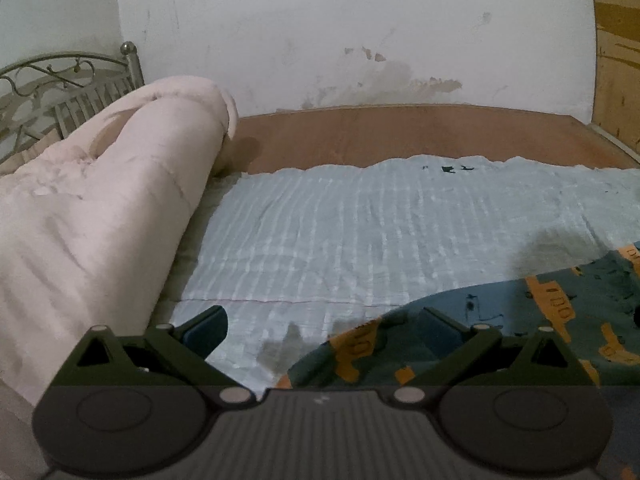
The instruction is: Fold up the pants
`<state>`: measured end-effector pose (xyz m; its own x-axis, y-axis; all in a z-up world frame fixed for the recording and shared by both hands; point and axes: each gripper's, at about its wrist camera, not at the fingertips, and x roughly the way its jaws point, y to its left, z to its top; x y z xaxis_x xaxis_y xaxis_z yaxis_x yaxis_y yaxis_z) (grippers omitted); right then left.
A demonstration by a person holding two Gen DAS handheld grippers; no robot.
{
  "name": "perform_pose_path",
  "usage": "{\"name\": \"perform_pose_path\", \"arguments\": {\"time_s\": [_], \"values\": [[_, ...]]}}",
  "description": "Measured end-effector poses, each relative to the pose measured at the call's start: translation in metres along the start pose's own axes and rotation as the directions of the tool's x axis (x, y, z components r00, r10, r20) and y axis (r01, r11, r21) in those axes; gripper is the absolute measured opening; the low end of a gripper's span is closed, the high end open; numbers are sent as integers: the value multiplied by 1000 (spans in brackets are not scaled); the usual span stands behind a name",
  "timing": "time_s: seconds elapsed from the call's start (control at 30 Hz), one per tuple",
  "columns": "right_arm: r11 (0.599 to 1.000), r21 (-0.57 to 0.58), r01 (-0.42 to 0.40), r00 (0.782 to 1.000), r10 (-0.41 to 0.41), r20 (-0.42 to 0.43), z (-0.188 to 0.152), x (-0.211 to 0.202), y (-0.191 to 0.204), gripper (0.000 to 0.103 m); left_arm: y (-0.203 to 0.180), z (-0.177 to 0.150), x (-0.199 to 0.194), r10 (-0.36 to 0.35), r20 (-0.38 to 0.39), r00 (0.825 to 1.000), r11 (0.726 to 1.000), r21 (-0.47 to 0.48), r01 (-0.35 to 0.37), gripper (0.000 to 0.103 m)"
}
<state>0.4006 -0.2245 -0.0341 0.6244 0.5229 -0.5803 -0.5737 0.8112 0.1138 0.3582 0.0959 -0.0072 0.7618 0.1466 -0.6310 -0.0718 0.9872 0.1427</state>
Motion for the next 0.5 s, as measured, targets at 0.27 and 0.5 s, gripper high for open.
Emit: {"name": "perform_pose_path", "arguments": {"time_s": [0.27, 0.5], "values": [[961, -138, -239, 968, 224, -113, 25, 45, -13, 102, 16, 1, 11, -102, 49, 994, 987, 131, 95, 103], [965, -248, -83, 981, 35, -192, 22, 80, -31, 102, 22, 0, 31, -216, -8, 976, 924, 320, 207, 103]]}}
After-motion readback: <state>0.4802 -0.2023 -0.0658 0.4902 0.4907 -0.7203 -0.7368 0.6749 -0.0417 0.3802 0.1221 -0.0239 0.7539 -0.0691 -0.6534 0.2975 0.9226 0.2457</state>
